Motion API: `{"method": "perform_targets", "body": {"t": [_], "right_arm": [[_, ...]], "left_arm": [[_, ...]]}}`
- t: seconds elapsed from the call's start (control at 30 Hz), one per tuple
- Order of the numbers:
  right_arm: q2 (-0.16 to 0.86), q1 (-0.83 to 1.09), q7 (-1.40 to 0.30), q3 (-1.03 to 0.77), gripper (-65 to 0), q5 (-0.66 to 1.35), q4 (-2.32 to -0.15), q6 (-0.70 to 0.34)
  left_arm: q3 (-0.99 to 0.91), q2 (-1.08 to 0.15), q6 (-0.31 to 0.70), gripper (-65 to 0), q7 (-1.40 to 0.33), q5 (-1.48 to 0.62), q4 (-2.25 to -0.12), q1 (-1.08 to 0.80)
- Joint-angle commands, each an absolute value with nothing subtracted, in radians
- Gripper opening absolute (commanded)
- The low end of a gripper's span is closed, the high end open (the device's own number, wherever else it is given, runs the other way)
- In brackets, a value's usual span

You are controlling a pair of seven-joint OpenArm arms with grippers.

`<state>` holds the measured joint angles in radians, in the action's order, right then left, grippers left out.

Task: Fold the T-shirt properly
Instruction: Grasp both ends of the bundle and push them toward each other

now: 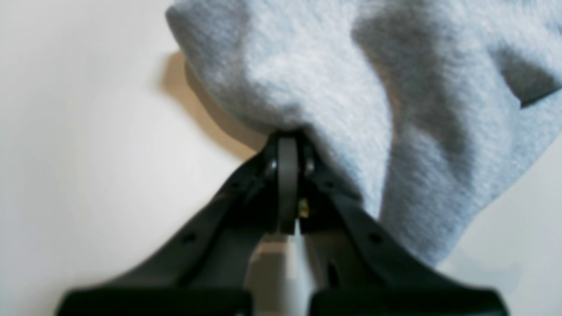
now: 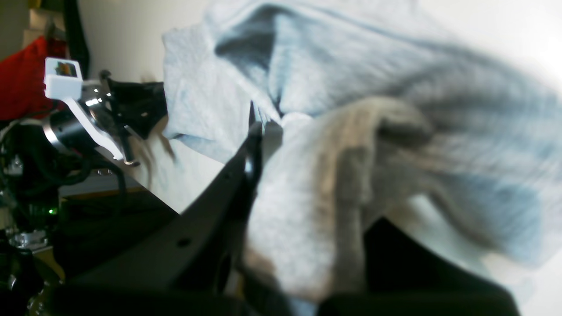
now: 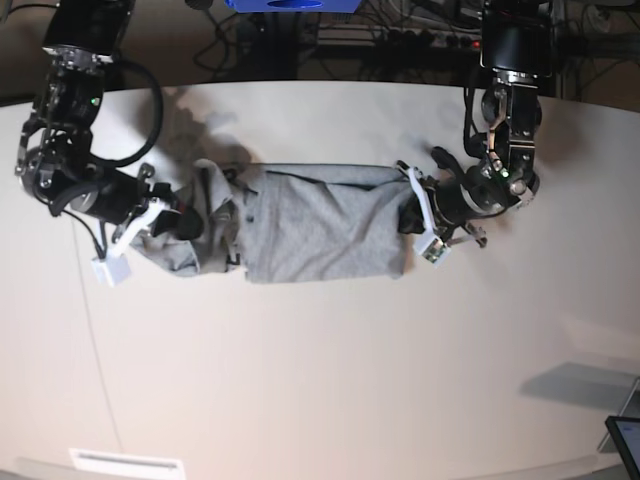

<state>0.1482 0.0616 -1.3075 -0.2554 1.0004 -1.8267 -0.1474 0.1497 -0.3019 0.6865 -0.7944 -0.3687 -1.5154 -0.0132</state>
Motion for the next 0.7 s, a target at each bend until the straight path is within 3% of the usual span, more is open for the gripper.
{"method": "perform_targets", "body": {"t": [0.0,0.27,0.67], "right_arm": [[0.156,0.045,-1.29,-0.257,-65.0,1.033,-1.854,-0.15],[0.12,0.045,-1.29,-0.259,-65.0,1.035,-1.856,-0.15],[0.058,0.036,-1.285,-0.222,-65.0,1.035,-1.854,-0.15]], "left_arm": [[0.183,-0.298,0.698,-65.0,-0.868,-0.331,-1.498,-0.018],[0.323,-0.297,0.698,-65.0,-0.868,-0.331,-1.498,0.007],[0.337,-0.297,0.698,-65.0,-0.868,-0.331,-1.503,0.004]]}}
